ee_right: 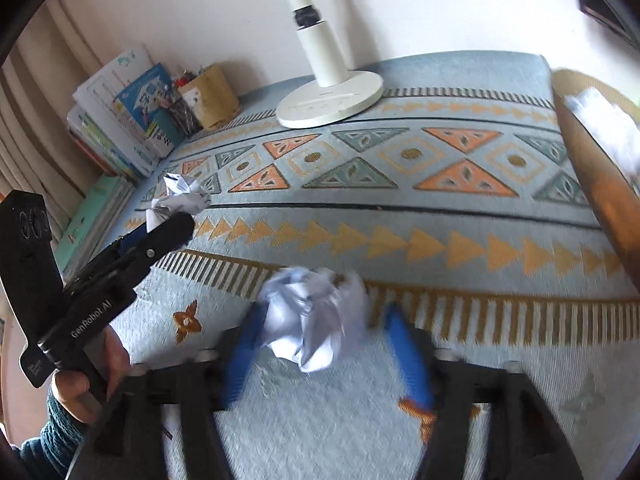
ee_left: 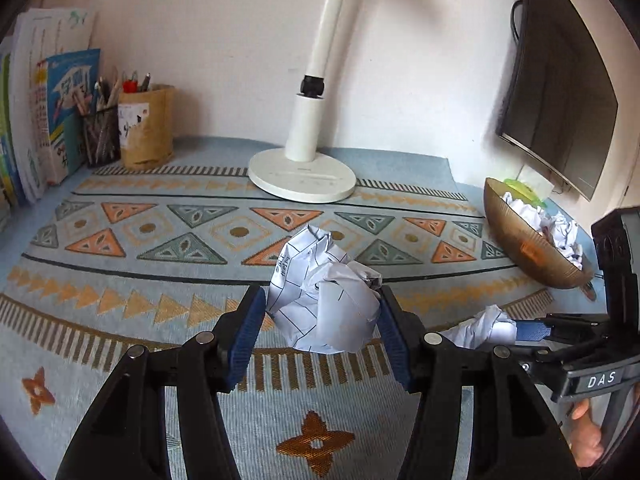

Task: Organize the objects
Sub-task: 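Lift both held paper balls off the rug, then carry both paper balls over the gold bowl and open both grippers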

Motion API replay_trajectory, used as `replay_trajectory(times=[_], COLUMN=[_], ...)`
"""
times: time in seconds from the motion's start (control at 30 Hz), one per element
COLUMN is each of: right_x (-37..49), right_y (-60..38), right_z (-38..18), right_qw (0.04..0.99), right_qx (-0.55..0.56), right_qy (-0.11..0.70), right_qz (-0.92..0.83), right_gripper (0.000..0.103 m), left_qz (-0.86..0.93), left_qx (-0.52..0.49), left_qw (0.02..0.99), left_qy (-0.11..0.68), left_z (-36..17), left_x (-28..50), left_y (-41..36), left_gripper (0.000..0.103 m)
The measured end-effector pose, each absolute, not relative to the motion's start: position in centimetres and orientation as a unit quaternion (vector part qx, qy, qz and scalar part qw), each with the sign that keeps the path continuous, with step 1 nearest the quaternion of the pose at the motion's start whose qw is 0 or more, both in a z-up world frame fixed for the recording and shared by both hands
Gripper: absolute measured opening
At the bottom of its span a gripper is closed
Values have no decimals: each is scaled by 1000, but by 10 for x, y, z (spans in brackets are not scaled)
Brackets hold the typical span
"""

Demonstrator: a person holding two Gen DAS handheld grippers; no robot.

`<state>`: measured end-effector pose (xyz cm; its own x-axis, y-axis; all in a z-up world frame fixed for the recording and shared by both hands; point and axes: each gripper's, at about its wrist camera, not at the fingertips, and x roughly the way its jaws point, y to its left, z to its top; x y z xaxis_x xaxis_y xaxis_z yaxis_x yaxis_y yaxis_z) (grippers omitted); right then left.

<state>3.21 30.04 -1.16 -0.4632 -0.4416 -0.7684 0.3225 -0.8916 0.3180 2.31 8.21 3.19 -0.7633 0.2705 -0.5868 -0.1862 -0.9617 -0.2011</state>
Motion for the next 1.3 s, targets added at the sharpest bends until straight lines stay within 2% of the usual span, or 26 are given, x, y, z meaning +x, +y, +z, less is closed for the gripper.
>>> replay_trajectory(times=[0.2,0.37,0.53,0.6,0.67,0.8,0.9,0.97,1.1,1.2,1.3], right_x=[33,24,17,19,20,32,44,46,33,-1,-30], right_y=[296,281,279,281,284,306,336,365,437,493,524], right_z=[-18,-15,-20,-20,-18,0,36,72,132,144,140], right_qw=[238,217,214,216,205,200,187,161,41,-29,-34], right_qx=[471,464,462,454,448,420,382,345,282,284,295], right_qy=[-87,-65,-82,-87,-88,-111,-115,-111,-110,-154,-196], right_qz=[-845,-856,-857,-860,-866,-878,-898,-918,-952,-946,-935], right_gripper=[70,70,69,53,47,46,46,46,47,47,47], left_qz=[932,931,929,929,929,931,926,935,924,903,882], left_qx=[-331,-333,-335,-334,-334,-342,-342,-308,-278,-294,-320], left_qw=[108,110,113,114,116,94,127,165,256,307,336], left_qy=[-97,-102,-106,-106,-106,-90,-95,-65,-57,-66,-77], left_z=[27,26,25,25,25,26,47,76,122,129,116], left_x=[19,18,18,18,18,16,13,12,-14,-48,-72], left_y=[70,69,68,68,69,78,106,142,218,272,309], left_gripper=[54,54,54,54,54,54,54,54,54,54,54])
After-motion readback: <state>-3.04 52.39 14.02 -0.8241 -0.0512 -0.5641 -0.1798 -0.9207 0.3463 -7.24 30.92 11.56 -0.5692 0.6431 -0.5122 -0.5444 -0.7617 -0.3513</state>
